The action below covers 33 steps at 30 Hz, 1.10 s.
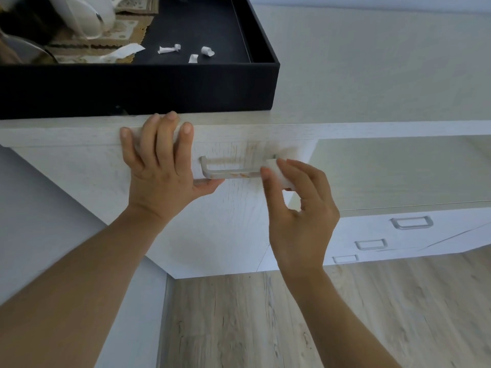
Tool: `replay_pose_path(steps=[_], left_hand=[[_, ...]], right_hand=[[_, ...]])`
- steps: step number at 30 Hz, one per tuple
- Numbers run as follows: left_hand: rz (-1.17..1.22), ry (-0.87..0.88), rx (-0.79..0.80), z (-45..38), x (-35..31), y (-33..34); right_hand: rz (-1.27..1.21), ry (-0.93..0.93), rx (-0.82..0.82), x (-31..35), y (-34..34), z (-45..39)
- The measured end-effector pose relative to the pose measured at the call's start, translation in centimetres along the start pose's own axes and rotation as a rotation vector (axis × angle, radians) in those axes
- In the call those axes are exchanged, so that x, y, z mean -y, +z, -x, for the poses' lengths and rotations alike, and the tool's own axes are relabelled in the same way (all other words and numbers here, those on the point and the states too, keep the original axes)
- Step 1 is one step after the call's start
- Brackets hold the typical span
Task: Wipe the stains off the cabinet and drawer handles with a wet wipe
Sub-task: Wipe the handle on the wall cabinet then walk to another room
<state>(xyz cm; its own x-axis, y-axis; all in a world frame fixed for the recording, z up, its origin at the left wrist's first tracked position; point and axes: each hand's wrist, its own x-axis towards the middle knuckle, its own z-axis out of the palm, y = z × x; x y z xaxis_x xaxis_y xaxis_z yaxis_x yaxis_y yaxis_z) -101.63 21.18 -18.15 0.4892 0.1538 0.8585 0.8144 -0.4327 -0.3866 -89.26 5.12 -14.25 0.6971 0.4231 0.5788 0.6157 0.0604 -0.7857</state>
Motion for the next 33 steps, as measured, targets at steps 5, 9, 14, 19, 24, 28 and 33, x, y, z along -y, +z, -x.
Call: replay_pose_path(steps=[5, 9, 14, 19, 24, 28, 33], left_hand=[[-0.004, -0.01, -0.002, 0.0, -0.1, 0.2], [0.012, -0.012, -0.016, 0.2, -0.1, 0.4], [0.013, -0.025, -0.029, 0.3, -0.2, 0.5], [0.017, -0.025, -0.03, 0.3, -0.2, 0.6], [0.02, -0.025, -0.02, 0.3, -0.1, 0.6], [0.012, -0.019, -0.009, 0.4, -0.2, 0.5], [0.001, -0.019, -0.008, 0.3, -0.1, 0.5]], right_hand=[[-0.012, 0.107, -0.007, 0.3, 0.4, 0.2], [0.015, 0.133, 0.019, 0.0, 0.1, -0.1], [-0.094, 0.276, 0.021, -0.9, -0.4, -0.4], [-0.035, 0.202, 0.06, -1.0, -0.2, -0.5], [-0.045, 0.196, 0.076, -1.1, -0.1, -0.6], [-0.023, 0.175, 0.095, -0.9, -0.1, -0.3], [-0.059, 0.195, 0.105, -1.4, -0.1, -0.4]])
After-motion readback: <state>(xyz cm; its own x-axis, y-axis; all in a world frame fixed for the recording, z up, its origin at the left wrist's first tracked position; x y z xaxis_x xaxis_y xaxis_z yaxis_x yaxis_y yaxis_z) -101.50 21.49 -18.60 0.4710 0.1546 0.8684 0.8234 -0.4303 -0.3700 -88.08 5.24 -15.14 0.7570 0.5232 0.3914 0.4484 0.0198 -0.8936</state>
